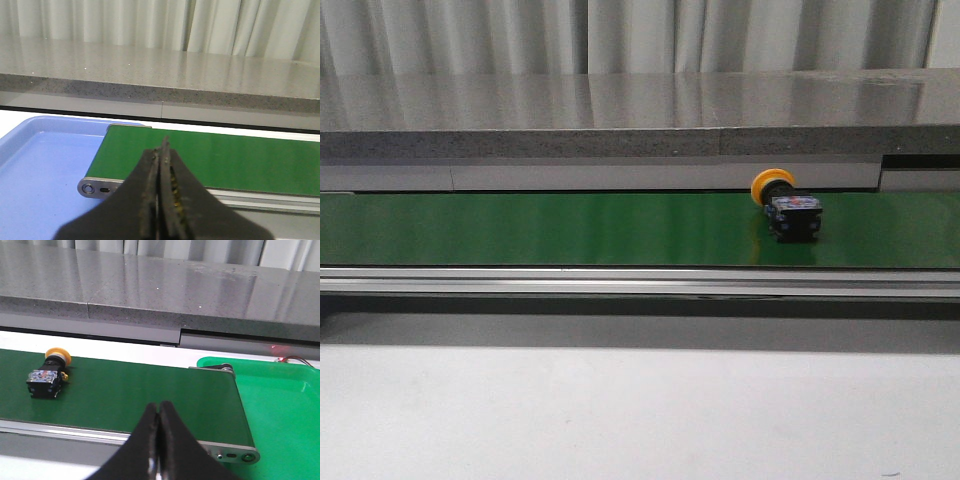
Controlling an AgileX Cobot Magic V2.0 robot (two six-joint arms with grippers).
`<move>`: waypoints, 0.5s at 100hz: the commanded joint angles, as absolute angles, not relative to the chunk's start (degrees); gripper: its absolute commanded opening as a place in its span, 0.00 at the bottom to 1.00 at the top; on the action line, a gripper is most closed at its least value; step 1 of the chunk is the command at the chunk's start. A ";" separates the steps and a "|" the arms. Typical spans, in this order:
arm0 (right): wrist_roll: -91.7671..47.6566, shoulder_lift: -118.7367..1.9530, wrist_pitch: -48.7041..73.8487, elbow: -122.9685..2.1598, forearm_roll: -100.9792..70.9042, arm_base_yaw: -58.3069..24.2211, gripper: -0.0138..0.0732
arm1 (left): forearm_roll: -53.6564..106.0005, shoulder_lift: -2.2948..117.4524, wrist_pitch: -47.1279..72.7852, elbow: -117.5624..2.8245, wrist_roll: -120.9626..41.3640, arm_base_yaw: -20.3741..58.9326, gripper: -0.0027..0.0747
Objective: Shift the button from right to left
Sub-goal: 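Withdraw the right gripper while the belt carries the button toward the left gripper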
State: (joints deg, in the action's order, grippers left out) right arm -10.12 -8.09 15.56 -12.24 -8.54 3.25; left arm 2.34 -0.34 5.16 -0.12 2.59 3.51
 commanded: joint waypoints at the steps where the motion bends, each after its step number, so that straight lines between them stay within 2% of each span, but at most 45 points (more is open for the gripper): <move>1: -10.37 -8.53 10.78 -13.78 -8.79 3.24 0.08 | 2.54 -2.09 0.87 2.49 3.09 3.37 0.01; 50: -10.37 -8.53 10.83 -13.78 -8.78 3.24 0.08 | 2.54 -2.09 0.00 2.49 3.09 3.37 0.01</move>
